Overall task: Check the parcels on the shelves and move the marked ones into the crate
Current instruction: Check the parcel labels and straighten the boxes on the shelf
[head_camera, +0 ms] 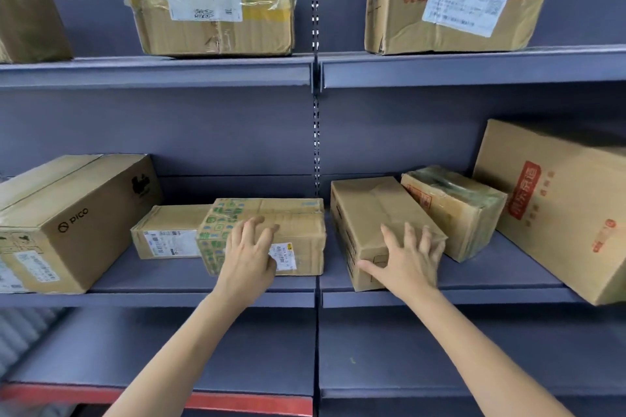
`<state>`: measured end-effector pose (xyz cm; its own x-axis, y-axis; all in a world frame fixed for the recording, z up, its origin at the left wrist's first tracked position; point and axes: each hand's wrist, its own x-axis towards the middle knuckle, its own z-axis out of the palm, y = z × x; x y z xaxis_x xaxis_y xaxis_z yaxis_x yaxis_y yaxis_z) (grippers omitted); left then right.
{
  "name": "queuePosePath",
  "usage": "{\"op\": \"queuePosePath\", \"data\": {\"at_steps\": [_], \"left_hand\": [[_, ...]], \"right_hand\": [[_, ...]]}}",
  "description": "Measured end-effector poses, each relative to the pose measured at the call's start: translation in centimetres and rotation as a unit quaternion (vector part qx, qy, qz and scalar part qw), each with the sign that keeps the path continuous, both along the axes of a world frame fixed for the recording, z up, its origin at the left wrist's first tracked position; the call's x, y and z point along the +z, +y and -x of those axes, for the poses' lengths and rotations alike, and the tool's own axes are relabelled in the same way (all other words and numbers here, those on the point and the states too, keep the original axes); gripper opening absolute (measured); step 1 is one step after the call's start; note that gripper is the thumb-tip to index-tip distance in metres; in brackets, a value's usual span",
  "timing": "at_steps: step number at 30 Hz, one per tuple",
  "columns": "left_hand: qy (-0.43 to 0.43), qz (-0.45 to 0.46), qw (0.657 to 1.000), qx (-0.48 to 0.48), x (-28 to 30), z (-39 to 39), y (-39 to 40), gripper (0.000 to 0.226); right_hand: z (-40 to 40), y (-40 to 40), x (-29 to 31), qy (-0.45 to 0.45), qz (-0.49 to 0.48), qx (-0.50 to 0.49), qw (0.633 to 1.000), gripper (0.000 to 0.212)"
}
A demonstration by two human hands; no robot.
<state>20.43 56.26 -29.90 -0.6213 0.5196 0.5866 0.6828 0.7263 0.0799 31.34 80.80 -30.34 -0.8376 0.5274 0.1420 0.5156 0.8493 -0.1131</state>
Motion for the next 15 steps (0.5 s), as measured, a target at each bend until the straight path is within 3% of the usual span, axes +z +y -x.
{"op": "queuePosePath", "data": {"at_steps": [5, 8, 11, 13, 15], "left_hand": [[-0.059, -0.025, 0.995, -0.077, -0.4, -2.8, 2.8, 0.048], [-0.145, -0.030, 0.981, -0.126, -0.2, -4.1, 5.3, 0.046], [-0.320, -0.056, 0.937, -0.129, 0.4, -5.3, 8.6, 0.048], [-0.423, -0.074, 0.898, -0.100, 0.6, -5.9, 10.5, 0.048], [-0.487, -0.066, 0.867, -0.080, 0.1, -6.4, 11.9, 0.050]], "right_hand": [[-0.9, 0.5, 1.1, -0.003, -0.056, 0.029, 0.998, 0.078], [-2.0, 2.3, 1.5, 0.098, -0.008, 0.036, 0.994, 0.065], [-3.2, 4.2, 0.6, 0.227, 0.119, -0.049, 0.965, 0.070], [-3.8, 5.0, 0.1, 0.230, 0.303, -0.087, 0.921, 0.077], [-4.2, 5.2, -0.7, 0.209, 0.461, -0.081, 0.859, 0.062]]}}
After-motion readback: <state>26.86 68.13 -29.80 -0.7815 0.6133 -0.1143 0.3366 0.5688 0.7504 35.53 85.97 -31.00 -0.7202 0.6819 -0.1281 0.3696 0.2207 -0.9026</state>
